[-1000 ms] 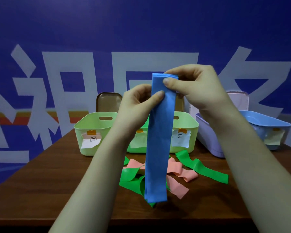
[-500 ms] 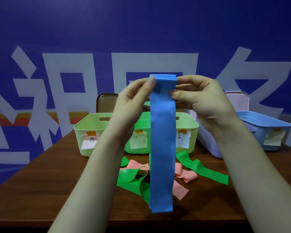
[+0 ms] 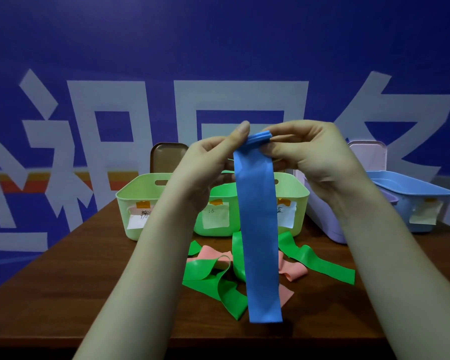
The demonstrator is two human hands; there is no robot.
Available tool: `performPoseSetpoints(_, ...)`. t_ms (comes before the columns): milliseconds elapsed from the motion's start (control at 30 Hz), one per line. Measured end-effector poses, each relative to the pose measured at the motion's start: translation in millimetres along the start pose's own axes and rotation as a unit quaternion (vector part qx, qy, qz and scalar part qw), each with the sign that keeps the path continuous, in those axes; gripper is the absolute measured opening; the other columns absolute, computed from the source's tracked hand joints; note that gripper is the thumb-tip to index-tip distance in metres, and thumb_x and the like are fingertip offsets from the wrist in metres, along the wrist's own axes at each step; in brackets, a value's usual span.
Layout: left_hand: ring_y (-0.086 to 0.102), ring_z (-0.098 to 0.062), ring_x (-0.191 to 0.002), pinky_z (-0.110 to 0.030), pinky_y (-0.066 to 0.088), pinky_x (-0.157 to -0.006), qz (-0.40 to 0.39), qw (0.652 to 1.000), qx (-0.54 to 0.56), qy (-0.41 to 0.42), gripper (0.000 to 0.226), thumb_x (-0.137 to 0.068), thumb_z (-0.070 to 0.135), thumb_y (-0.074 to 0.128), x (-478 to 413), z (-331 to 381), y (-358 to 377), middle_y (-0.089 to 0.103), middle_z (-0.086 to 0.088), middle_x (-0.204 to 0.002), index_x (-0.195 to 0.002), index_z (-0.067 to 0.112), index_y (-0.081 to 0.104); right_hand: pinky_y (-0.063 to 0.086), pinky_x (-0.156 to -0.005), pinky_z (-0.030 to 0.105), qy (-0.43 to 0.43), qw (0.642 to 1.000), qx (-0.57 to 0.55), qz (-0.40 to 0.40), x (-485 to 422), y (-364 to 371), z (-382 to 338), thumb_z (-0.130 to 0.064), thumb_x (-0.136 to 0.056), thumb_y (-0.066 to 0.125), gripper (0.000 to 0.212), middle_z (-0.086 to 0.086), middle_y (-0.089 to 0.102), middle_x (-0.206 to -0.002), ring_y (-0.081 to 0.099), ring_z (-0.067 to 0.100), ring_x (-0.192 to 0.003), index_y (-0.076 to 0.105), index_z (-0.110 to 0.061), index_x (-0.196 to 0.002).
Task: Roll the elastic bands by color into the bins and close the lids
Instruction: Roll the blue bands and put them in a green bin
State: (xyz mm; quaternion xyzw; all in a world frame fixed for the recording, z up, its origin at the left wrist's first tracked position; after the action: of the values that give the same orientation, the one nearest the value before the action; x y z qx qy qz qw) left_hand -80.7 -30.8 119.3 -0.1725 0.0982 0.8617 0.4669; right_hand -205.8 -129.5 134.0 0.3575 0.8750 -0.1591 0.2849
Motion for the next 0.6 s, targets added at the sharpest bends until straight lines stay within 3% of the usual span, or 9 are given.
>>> performPoseSetpoints(167, 0.068, -0.014, -0.069, -0.020, 0.055, -0.061, -0.012, 0.999, 0.042, 0.023, 0.021, -0.085, 0.026, 0.065, -1, -1, -3, 0.071, -0.004, -0.076, -0.090, 0.006, 0.071, 0.059, -0.063, 0.025, -0.004, 1.000, -0.011, -0.013, 0, -1, 1, 0.006, -0.080, 0.065, 0.020, -0.001, 0.075, -0.076, 0.073, 0.017, -0.074, 0.070, -0.011, -0.089)
performPoseSetpoints(333, 0.069, -0.014, -0.071, -0.021, 0.054, -0.060, 0.009, 0.997, 0.055, 0.051, 0.021, -0.083, 0.019, 0.069, -2, -6, -3, 0.073, -0.008, -0.082, -0.096, 0.002, 0.071, 0.059, -0.080, 0.039, 0.017, 0.998, -0.020, -0.063, 2, -6, 4, 0.000, -0.085, 0.062, 0.019, 0.007, 0.074, -0.095, 0.071, 0.025, -0.092, 0.070, -0.012, -0.097)
performPoseSetpoints(400, 0.069, -0.016, -0.073, -0.026, 0.054, -0.065, 0.012, 0.997, 0.041, 0.060, 0.022, -0.081, 0.019, 0.070, -2, -7, -2, 0.073, -0.008, -0.082, -0.095, 0.002, 0.071, 0.059, -0.076, 0.037, 0.024, 0.996, -0.031, -0.076, 4, -4, 3, -0.016, -0.085, 0.065, 0.014, 0.008, 0.073, -0.093, 0.071, 0.024, -0.088, 0.070, -0.010, -0.097)
performPoseSetpoints(467, 0.068, -0.017, -0.074, -0.029, 0.054, -0.069, 0.013, 0.997, 0.030, 0.068, 0.020, -0.082, 0.018, 0.070, -1, -8, 0, 0.073, -0.008, -0.081, -0.094, 0.002, 0.071, 0.058, -0.064, 0.031, 0.026, 0.997, -0.005, -0.078, 6, 1, 2, -0.035, -0.083, 0.061, 0.027, 0.006, 0.073, -0.084, 0.071, 0.020, -0.077, 0.070, -0.011, -0.093)
performPoseSetpoints(600, 0.068, -0.016, -0.077, -0.030, 0.055, -0.073, 0.020, 0.996, 0.020, 0.087, 0.020, -0.082, 0.012, 0.071, 2, -7, 1, 0.072, -0.011, -0.086, -0.098, 0.000, 0.069, 0.057, -0.058, 0.030, 0.025, 0.997, 0.034, -0.062, 6, 4, 6, -0.038, -0.083, 0.061, 0.026, 0.004, 0.071, -0.075, 0.070, 0.020, -0.070, 0.071, -0.014, -0.087)
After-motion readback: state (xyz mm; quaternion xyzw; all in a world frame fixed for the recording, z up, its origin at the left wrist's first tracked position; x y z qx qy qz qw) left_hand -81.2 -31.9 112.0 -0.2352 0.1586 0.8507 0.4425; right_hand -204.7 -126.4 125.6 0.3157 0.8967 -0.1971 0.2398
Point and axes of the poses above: each hand's wrist, its own x-axis away from the middle knuckle, its own y-axis out of the palm, z = x × y, the point moved 1 cm from there along -x, towards the middle knuckle
